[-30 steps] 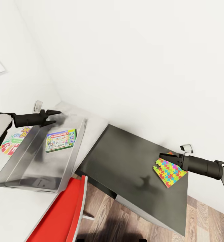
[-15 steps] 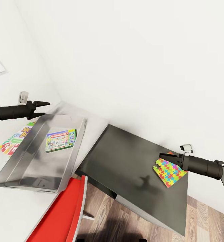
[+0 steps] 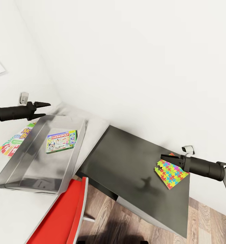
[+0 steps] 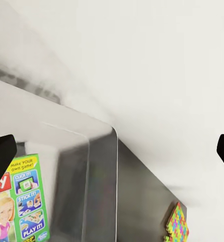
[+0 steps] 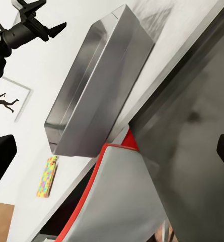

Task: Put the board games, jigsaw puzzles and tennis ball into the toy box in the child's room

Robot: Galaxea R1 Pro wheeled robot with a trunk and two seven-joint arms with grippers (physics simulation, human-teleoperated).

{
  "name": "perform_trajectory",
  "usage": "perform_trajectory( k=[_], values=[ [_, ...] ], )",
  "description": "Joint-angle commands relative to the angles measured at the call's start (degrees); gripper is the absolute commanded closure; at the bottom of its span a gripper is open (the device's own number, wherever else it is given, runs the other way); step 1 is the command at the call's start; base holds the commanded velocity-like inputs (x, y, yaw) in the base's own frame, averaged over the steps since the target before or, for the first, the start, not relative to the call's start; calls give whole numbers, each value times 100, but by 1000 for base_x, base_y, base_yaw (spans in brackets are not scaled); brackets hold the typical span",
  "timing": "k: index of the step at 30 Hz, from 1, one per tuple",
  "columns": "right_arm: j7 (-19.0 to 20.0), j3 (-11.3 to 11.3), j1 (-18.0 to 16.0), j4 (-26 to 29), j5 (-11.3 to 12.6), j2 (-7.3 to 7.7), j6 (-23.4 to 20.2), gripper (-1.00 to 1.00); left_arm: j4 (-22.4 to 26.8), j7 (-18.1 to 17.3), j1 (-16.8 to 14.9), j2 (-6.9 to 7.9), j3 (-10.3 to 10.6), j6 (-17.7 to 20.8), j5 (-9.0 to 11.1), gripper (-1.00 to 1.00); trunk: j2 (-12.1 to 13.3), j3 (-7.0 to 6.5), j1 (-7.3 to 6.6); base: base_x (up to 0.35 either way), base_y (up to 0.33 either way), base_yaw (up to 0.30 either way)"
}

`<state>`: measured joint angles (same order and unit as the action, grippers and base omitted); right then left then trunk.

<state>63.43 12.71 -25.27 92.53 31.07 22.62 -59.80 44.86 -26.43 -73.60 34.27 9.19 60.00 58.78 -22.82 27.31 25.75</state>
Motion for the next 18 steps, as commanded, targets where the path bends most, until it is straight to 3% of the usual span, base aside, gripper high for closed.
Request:
perform_trajectory(
  k=[1, 14, 18],
  values=[
    [22, 3, -5, 1, -11, 1, -20, -100, -5, -57, -8, 5, 17, 0, -41, -100, -10, 9, 3, 0, 0, 0],
    [38, 5, -3, 14, -5, 3, -20, -100, 33, -58, 33, -16, 15, 0, -36, -100, -10, 7, 3, 0, 0, 0],
    [51, 14, 95, 8, 4, -29, -20, -100, 139, -69, 117, -2, -113, 0, -1, -100, -10, -10, 3, 0, 0, 0]
  ],
)
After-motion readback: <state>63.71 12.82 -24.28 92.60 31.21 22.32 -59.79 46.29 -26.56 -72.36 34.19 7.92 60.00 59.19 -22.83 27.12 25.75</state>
